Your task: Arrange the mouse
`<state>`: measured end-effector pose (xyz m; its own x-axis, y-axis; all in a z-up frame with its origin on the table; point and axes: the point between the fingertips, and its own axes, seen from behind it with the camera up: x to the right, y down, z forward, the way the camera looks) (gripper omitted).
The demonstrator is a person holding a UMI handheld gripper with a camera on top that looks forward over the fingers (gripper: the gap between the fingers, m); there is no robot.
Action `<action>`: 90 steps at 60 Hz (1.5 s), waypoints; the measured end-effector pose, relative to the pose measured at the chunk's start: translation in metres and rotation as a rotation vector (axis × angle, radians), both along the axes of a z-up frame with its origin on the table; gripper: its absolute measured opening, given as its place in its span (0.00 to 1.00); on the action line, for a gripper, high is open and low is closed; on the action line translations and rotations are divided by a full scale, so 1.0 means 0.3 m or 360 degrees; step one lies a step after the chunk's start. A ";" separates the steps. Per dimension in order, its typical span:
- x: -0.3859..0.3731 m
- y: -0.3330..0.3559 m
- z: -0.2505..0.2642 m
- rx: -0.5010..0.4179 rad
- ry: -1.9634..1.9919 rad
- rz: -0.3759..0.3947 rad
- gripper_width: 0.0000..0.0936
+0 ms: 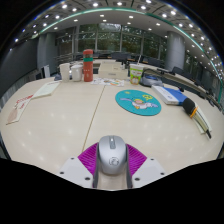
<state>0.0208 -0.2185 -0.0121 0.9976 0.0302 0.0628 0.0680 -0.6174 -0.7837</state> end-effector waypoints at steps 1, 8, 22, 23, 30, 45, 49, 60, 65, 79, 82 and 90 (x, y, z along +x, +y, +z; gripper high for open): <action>0.001 0.001 0.001 -0.0004 -0.0004 0.0002 0.40; -0.004 0.018 0.059 0.0017 0.0019 -0.0011 0.37; 0.004 0.250 0.541 0.0387 0.0139 -0.0048 0.37; 0.013 0.275 0.575 0.0421 0.0140 -0.0049 0.37; 0.103 0.488 0.707 0.0536 0.0126 -0.0102 0.37; 0.329 0.837 0.364 0.0299 0.0068 -0.0236 0.37; 0.368 0.866 0.236 0.0199 0.0050 -0.0246 0.37; 0.422 0.865 0.035 0.0022 0.0075 -0.0286 0.43; 0.431 0.860 0.014 0.0013 0.0112 -0.0297 0.51; 0.405 0.749 0.118 -0.0012 0.0112 -0.0281 0.91; 0.391 0.694 0.186 0.0015 0.0094 -0.0271 0.92; 0.328 0.484 0.382 0.0077 0.0113 -0.0253 0.92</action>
